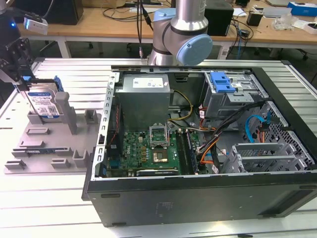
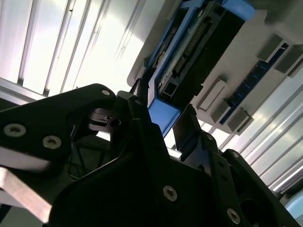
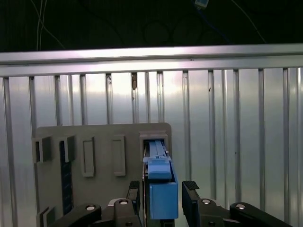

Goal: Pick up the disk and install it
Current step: 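Pick up the disk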

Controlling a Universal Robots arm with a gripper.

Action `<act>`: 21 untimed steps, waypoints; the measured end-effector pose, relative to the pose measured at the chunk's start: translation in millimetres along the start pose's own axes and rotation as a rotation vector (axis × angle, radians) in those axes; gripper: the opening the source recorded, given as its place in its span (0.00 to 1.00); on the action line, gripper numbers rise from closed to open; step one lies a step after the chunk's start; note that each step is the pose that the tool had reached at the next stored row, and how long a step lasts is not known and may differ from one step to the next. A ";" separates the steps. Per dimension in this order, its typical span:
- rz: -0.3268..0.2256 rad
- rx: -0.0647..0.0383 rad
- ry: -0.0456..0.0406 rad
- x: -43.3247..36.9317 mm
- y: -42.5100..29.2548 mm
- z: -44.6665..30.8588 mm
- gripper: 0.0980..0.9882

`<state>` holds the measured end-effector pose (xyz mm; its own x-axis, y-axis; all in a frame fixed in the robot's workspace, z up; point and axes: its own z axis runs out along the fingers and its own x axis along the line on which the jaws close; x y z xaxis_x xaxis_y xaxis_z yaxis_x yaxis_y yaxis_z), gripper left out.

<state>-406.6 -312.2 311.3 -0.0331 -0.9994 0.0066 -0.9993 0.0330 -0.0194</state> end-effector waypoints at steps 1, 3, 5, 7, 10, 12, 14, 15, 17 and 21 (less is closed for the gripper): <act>0.000 0.000 0.0000 0.0 0.0 0.9 0.43; 0.000 0.000 0.0000 0.0 0.0 2.0 0.43; 0.000 0.000 0.0000 0.0 0.1 3.2 0.43; 0.000 0.000 0.0000 0.0 0.1 5.2 0.43; 0.000 0.000 0.0001 -0.1 0.2 6.8 0.43; 0.000 0.000 0.0000 -0.1 0.2 8.3 0.43; 0.000 0.000 0.0001 -0.1 0.3 9.0 0.43; 0.000 0.000 0.0000 -0.1 0.2 9.1 0.43; 0.000 0.000 0.0000 -0.1 0.2 9.2 0.43; -0.002 0.000 0.0011 -0.8 0.3 9.3 0.43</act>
<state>-406.7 -311.5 302.0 -0.0316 -0.9995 0.0077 -0.9993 0.0315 -0.0197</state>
